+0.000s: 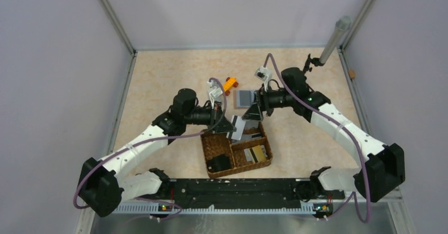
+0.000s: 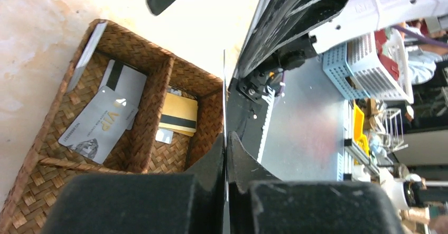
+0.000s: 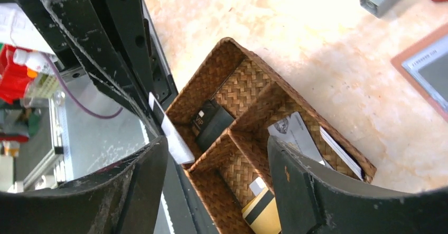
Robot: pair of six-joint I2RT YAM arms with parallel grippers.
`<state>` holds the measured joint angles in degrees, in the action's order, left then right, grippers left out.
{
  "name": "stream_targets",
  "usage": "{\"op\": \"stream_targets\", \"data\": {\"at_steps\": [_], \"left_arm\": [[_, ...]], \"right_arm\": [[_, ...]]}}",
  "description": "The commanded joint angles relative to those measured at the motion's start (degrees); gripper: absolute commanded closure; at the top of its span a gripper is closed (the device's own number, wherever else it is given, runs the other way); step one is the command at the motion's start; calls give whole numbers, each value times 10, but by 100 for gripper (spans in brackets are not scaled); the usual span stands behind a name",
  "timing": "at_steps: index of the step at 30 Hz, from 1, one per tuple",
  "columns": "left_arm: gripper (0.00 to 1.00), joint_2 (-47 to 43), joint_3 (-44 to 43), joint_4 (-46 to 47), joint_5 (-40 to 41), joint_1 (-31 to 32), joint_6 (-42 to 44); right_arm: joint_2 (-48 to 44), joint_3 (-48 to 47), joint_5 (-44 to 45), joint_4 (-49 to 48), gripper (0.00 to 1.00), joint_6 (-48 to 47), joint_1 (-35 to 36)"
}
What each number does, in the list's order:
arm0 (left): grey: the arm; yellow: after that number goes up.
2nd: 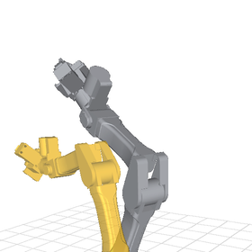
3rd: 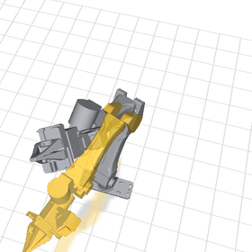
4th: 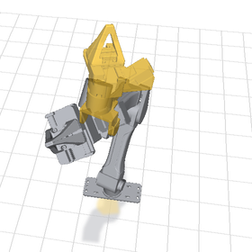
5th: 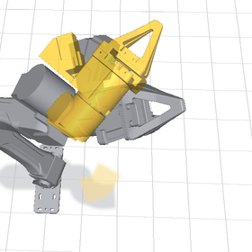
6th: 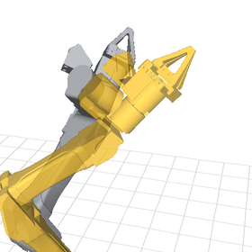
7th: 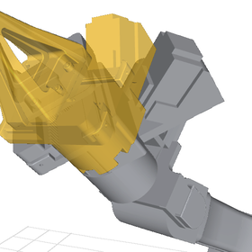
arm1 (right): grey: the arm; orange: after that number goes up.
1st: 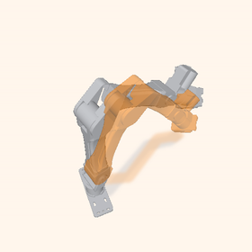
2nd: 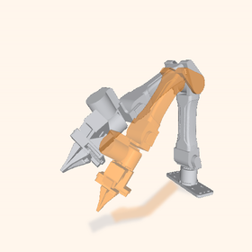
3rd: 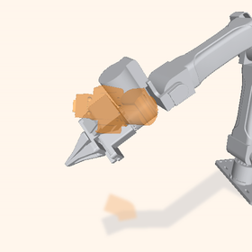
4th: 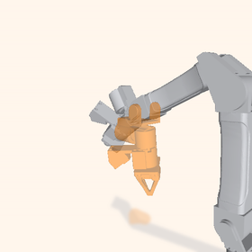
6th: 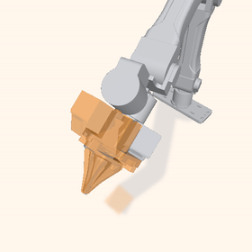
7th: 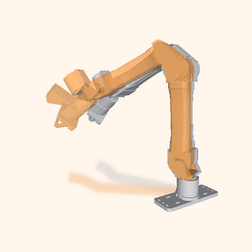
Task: Put the credit cards into the card holder
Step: Insert the credit card into the card holder.
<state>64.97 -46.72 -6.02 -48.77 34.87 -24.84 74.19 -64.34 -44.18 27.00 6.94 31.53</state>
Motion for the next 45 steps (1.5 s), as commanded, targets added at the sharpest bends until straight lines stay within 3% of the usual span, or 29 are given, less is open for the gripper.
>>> {"op": "stream_targets", "data": {"at_steps": [1, 7, 11, 12, 16, 17, 19, 21, 24, 29, 37, 45], "left_arm": [[100, -30, 57, 214, 72, 2, -124], [100, -31, 94, 349, 123, 2, -188], [100, -15, 100, 391, 114, 1, -214], [100, -12, 101, 394, 112, 2, -216], [99, 2, 93, 392, 107, 1, -212], [89, 6, 85, 380, 110, 1, -203], [55, 14, 54, 311, 136, 0, -166], [29, 28, 15, 228, 195, -3, -140], [15, 72, -46, 145, 269, -20, -116], [14, 198, -156, 65, 257, -72, -134], [23, 401, -336, -25, 232, -92, -122], [30, 500, -417, -89, 268, -92, -98]], "right_arm": [[-63, 84, -30, -232, 31, 152, -22], [-83, 167, -49, -413, 35, 274, -22], [-68, 177, -46, -442, 45, 294, -21], [-64, 176, -47, -450, 53, 298, -22], [-55, 169, -23, -466, 100, 306, -22], [-52, 160, 0, -451, 100, 298, -23], [-45, 135, 47, -404, 100, 267, -32], [-30, 110, 89, -366, 100, 246, -49], [5, 63, 154, -305, 100, 202, -70], [104, -1, 209, -260, 100, 170, -106], [250, -68, 188, -254, 100, 157, -154], [348, -114, 139, -265, 100, 155, -180]]}}
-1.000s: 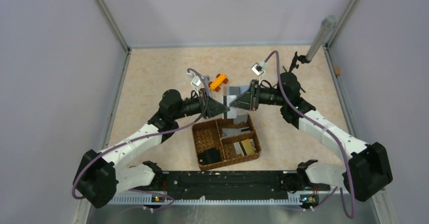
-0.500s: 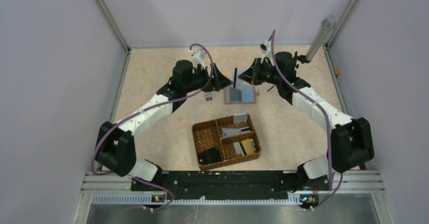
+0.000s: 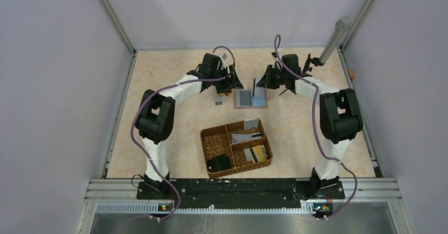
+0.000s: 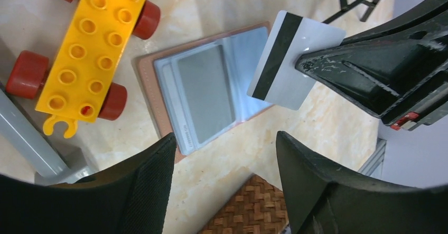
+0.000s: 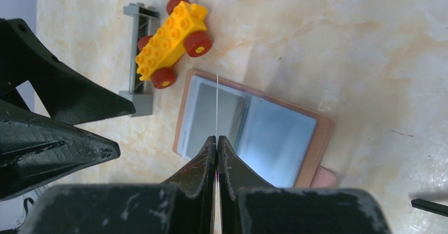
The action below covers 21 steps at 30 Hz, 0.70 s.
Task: Put the credit cards into the card holder
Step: Insert the credit card into the card holder.
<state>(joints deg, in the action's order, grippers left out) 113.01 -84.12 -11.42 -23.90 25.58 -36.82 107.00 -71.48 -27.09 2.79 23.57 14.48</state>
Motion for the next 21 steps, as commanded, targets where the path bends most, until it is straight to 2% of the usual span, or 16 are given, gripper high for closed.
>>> {"op": "stream_targets", "data": {"at_steps": [1, 9, 21], "left_arm": [[32, 26, -47, -38, 23, 0, 23], [36, 60, -67, -55, 29, 0, 31], [40, 82, -68, -58, 17, 1, 31]], "right_arm": [[27, -46, -35, -24, 100, -12, -11], [78, -76, -43, -17, 100, -17, -17], [100, -70, -41, -12, 100, -21, -18]]}}
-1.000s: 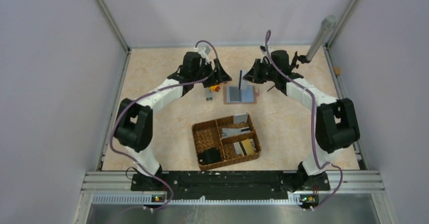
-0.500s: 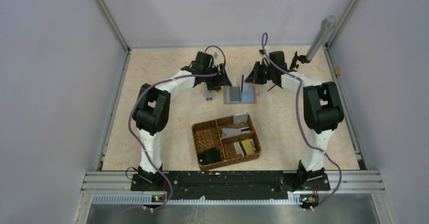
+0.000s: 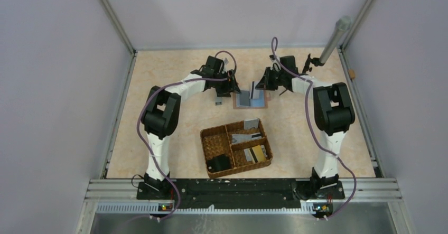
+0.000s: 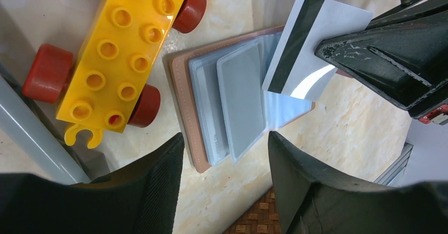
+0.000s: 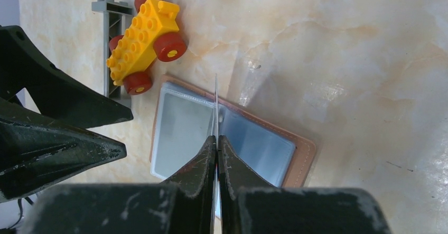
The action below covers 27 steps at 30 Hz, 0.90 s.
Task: Put the credit cards into the card holder
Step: Insert the credit card into the card holder.
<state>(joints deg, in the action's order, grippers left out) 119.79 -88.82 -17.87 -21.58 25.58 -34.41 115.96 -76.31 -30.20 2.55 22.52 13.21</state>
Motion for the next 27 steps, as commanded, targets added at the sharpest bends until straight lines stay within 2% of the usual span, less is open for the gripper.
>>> {"op": "stream_targets", "data": {"at_steps": [1, 12, 27], "left_arm": [[40, 16, -21, 6, -6, 1, 7], [48, 31, -7, 0, -1, 1, 12], [71, 45, 6, -10, 21, 1, 21]], "right_arm": [[12, -20, -12, -10, 100, -10, -5], [27, -11, -24, -9, 100, 16, -6], [37, 14, -49, -40, 100, 64, -7]]}}
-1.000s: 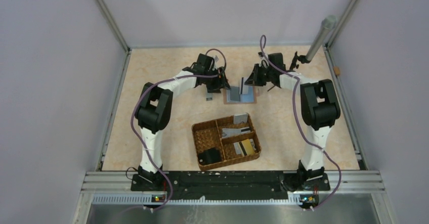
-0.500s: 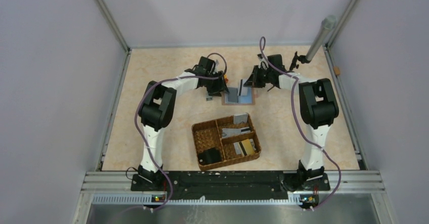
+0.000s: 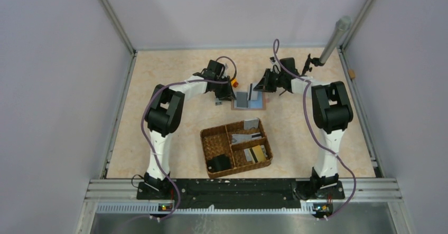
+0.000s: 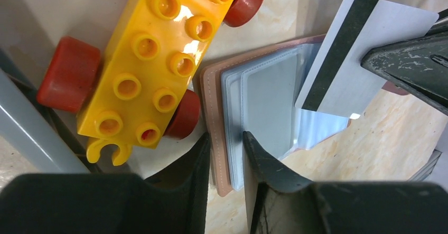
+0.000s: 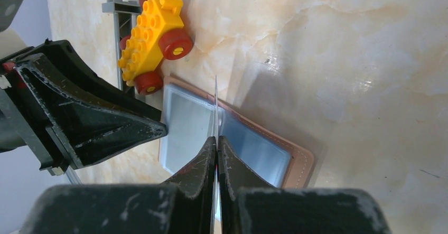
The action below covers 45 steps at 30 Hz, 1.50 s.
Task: Put the credit cards into the card holder
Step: Insert the credit card into the card holder.
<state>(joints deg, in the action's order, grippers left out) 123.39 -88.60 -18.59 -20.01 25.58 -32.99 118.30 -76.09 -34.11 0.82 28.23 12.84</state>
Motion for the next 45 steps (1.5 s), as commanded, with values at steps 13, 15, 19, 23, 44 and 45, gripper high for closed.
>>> {"op": "stream_targets", "data": {"at_steps": [13, 15, 19, 23, 44, 45], "left_arm": [[77, 14, 11, -7, 18, 2, 10], [77, 15, 11, -6, 17, 1, 9], [78, 15, 12, -6, 16, 2, 8], [79, 15, 12, -5, 15, 2, 7], [81, 16, 15, 1, 10, 2, 4], [81, 16, 15, 1, 11, 2, 4]], "right_arm": [[22, 39, -9, -29, 100, 19, -3], [22, 41, -18, -29, 100, 17, -3], [24, 46, -36, -27, 100, 16, -2], [28, 58, -44, -40, 100, 29, -1], [24, 67, -26, 24, 100, 21, 23], [21, 70, -16, 30, 100, 22, 22]]}}
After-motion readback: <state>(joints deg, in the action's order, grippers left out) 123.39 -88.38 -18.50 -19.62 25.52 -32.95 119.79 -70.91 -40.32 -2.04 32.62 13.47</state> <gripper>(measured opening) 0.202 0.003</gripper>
